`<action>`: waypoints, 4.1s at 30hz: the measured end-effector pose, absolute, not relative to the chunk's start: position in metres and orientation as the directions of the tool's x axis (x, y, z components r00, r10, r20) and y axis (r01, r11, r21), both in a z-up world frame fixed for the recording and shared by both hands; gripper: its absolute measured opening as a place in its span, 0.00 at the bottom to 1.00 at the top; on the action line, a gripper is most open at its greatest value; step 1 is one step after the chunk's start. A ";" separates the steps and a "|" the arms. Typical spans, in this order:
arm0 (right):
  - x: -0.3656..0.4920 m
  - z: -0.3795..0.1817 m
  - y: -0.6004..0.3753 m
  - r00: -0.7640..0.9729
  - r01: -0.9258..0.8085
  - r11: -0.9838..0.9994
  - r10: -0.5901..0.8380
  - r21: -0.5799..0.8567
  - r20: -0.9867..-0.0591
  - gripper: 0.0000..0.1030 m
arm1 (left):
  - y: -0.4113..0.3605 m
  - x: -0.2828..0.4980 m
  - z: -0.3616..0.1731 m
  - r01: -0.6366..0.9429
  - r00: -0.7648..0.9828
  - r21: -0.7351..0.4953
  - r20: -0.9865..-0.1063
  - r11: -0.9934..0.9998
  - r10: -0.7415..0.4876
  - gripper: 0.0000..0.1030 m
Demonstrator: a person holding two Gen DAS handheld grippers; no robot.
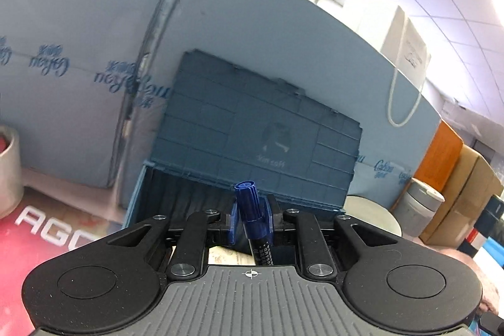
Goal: Organize rigid objects
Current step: 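Carry the blue-capped marker with the left tool over the blue box, then open the left tool to drop the marker into the box, then grasp the thin black pen on the mat with the right tool, then lift the black pen with the right tool over the blue box, then open the right tool to drop the pen into the box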
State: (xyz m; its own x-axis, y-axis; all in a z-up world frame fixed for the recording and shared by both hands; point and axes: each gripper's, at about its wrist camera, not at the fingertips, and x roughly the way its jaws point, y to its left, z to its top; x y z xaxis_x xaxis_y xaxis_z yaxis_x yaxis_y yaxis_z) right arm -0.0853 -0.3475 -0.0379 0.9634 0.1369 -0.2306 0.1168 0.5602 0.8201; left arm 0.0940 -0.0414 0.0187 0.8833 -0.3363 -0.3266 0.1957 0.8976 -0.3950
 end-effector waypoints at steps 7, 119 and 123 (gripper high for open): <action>-0.082 -0.041 -0.342 0.956 0.143 0.579 0.130 0.803 -0.264 0.99 | -0.039 0.083 0.020 0.211 0.900 -0.371 -0.287 0.904 -0.328 0.44; 0.094 0.030 -0.129 0.907 0.112 0.854 0.121 0.508 -0.404 0.10 | 0.111 0.118 0.023 0.201 0.717 -0.734 -0.341 0.648 -0.609 0.97; 0.094 0.027 -0.129 0.899 0.124 0.885 0.091 0.449 -0.427 0.12 | 0.110 0.118 0.023 0.201 0.716 -0.732 -0.343 0.650 -0.608 0.97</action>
State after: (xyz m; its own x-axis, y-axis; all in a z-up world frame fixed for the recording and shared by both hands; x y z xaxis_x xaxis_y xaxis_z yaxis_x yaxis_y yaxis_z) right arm 0.0942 -0.1291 0.0265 0.8995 0.0906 -0.4274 0.1241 0.8849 0.4489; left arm 0.1183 0.1104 0.0227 0.7164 -0.6077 -0.3428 0.2013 0.6504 -0.7324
